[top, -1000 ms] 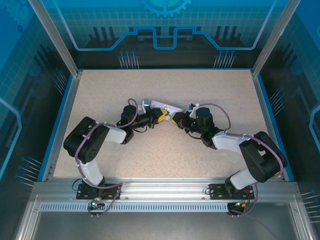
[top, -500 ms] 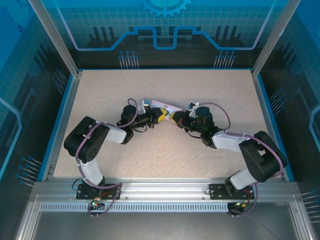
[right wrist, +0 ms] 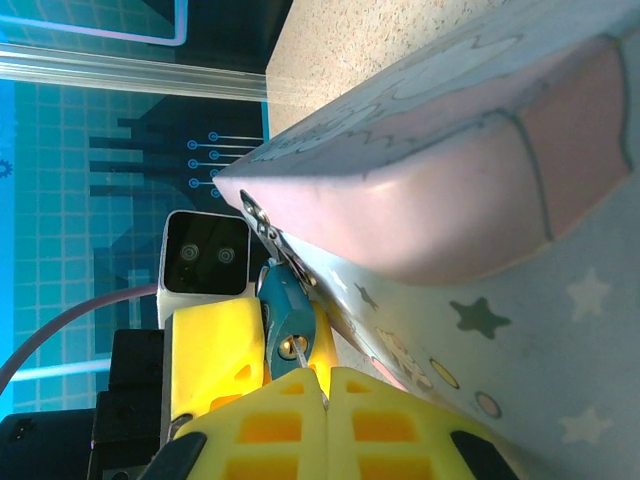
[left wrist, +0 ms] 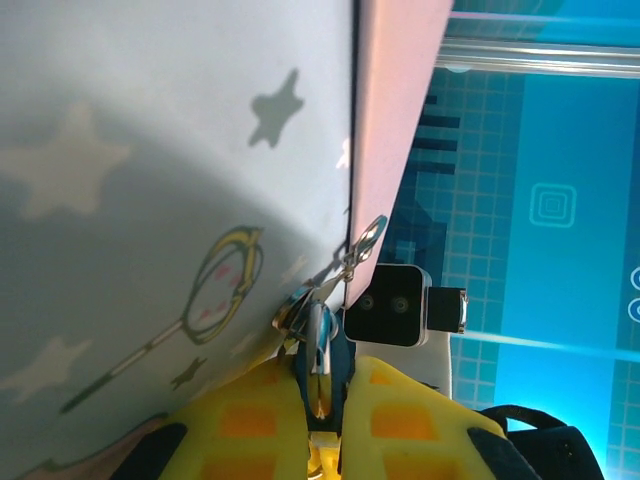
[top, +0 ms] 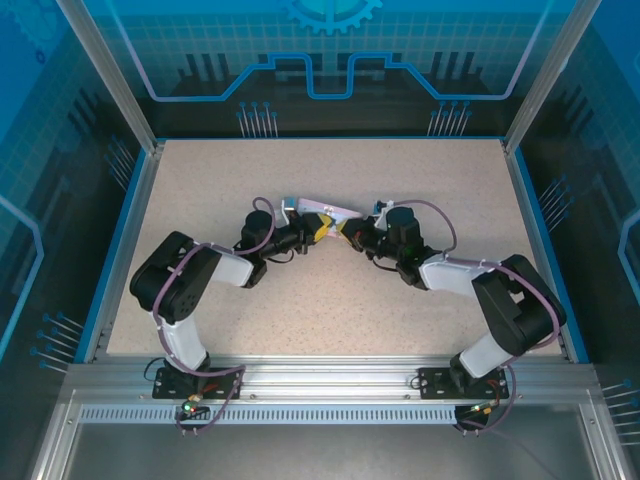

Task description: Unlock a padlock with a key

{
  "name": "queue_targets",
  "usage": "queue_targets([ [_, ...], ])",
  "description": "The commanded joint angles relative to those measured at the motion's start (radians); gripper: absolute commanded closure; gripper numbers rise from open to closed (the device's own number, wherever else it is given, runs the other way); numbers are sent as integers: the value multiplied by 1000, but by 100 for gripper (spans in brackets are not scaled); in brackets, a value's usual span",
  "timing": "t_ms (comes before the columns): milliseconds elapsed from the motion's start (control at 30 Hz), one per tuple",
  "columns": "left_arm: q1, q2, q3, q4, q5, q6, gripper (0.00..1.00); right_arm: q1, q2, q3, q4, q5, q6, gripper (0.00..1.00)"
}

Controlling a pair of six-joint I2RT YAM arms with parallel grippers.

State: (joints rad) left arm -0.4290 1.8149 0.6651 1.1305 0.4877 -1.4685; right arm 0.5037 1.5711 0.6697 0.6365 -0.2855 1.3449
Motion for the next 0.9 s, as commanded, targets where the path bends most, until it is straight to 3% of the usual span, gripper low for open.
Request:
queue_targets([
  [0,-37,-5,22,112,75,-22,100,19,49,39,86,50,6,100],
  [133,-38,-5,22,125,74,-33,100,18,76,57,119,41,-18,100],
  [400,-39,-11,15,119,80,-31,100,-33,93,161,-68,-101,-214,100],
  [567,-39,-10,11,115,81,-23,100,-95,111,186,-99,-209,-230,100],
  [867,-39,2,5,118,79,-17,100,-114,137,288,-241,-295,-242,100],
])
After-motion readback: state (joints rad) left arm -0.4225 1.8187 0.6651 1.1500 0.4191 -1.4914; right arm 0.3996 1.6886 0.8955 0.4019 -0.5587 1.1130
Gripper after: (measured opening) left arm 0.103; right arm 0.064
